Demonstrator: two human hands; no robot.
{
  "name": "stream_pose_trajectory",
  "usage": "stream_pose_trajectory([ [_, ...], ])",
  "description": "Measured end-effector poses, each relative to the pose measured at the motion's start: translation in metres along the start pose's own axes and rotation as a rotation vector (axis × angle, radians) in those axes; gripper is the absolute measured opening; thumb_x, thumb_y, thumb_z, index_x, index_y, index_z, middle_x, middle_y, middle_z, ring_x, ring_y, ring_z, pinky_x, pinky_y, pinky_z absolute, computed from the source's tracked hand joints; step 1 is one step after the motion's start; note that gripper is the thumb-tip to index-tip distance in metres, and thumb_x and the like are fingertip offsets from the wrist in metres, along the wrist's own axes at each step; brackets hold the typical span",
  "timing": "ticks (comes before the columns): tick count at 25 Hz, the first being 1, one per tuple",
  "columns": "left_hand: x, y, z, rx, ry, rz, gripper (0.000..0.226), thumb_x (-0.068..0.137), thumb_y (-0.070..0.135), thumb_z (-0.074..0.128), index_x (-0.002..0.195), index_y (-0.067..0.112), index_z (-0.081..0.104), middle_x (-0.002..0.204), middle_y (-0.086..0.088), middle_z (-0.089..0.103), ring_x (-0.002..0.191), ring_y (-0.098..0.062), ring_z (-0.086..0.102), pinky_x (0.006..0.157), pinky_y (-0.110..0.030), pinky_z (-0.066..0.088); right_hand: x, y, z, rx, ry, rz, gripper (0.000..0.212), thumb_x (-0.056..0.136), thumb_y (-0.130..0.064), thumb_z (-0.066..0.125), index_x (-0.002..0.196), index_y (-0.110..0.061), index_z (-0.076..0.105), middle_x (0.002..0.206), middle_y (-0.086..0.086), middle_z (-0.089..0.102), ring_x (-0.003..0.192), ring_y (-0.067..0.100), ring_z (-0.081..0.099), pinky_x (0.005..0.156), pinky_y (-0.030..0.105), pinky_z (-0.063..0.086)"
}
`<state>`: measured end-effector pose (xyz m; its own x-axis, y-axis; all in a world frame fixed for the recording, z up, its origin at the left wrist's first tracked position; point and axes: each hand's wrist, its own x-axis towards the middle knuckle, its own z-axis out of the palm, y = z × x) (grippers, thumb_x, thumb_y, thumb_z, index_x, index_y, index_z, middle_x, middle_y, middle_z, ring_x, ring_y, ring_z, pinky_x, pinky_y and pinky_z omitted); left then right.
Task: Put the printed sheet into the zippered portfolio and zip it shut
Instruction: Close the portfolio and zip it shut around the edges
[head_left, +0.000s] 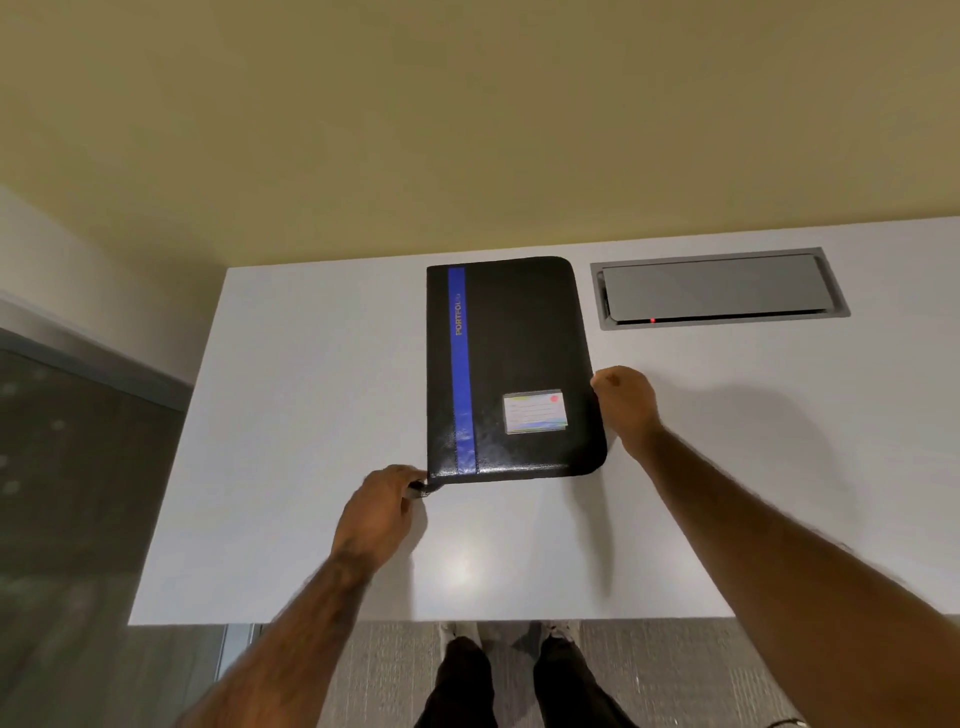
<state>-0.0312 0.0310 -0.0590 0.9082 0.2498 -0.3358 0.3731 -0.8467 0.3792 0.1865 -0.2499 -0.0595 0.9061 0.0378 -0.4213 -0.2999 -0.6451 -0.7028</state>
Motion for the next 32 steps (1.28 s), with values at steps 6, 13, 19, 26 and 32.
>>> stream_pose_trajectory([
  [6,0.002,-0.012,0.002,0.046,0.033,0.045,0.031,0.093,0.015,0.061,0.116,0.032,0.073,0.118,0.014,0.07,0.106,-0.015,0.065,0.085,-0.027,0.051,-0.075,-0.006,0.057,-0.198,0.281,-0.237,0.018,0.096,-0.022,0.053,0.082,-0.012,0.061,0.09,0.008,0.061,0.08,0.024,0.058,0.066,0.033,0.048],
  [13,0.003,-0.007,0.0,-0.065,0.026,0.043,0.019,0.092,0.021,0.068,0.106,0.027,0.078,0.104,0.01,0.074,0.096,-0.015,0.066,0.075,-0.024,0.045,-0.142,-0.014,0.157,-0.216,-0.281,-0.102,0.023,0.087,-0.043,0.071,0.093,-0.022,0.068,0.091,-0.005,0.072,0.081,0.015,0.066,0.074,0.031,0.054],
  [19,0.008,-0.014,0.009,-0.425,-0.041,-0.065,0.02,0.09,0.011,0.067,0.087,0.029,0.076,0.088,0.014,0.074,0.082,-0.003,0.067,0.073,-0.018,0.048,-0.144,-0.029,0.179,-0.309,-0.328,-0.087,0.036,0.083,-0.045,0.075,0.107,-0.02,0.066,0.103,-0.004,0.07,0.093,0.018,0.066,0.083,0.033,0.055],
  [26,0.007,-0.022,0.01,-0.61,-0.071,-0.108,0.021,0.09,0.005,0.066,0.094,0.02,0.081,0.08,0.012,0.075,0.07,0.006,0.063,0.07,-0.006,0.043,-0.148,-0.035,0.192,-0.187,-0.236,-0.011,0.019,0.091,-0.036,0.068,0.093,-0.017,0.069,0.081,-0.005,0.066,0.078,0.016,0.066,0.077,0.034,0.06],
  [32,0.007,-0.021,0.009,-0.573,-0.044,-0.095,0.022,0.089,0.005,0.067,0.094,0.021,0.08,0.085,0.012,0.076,0.075,0.001,0.065,0.07,-0.007,0.044,-0.148,-0.03,0.193,-0.028,-0.226,0.047,0.01,0.092,-0.027,0.068,0.084,-0.023,0.063,0.082,-0.006,0.069,0.076,0.016,0.068,0.077,0.038,0.062],
])
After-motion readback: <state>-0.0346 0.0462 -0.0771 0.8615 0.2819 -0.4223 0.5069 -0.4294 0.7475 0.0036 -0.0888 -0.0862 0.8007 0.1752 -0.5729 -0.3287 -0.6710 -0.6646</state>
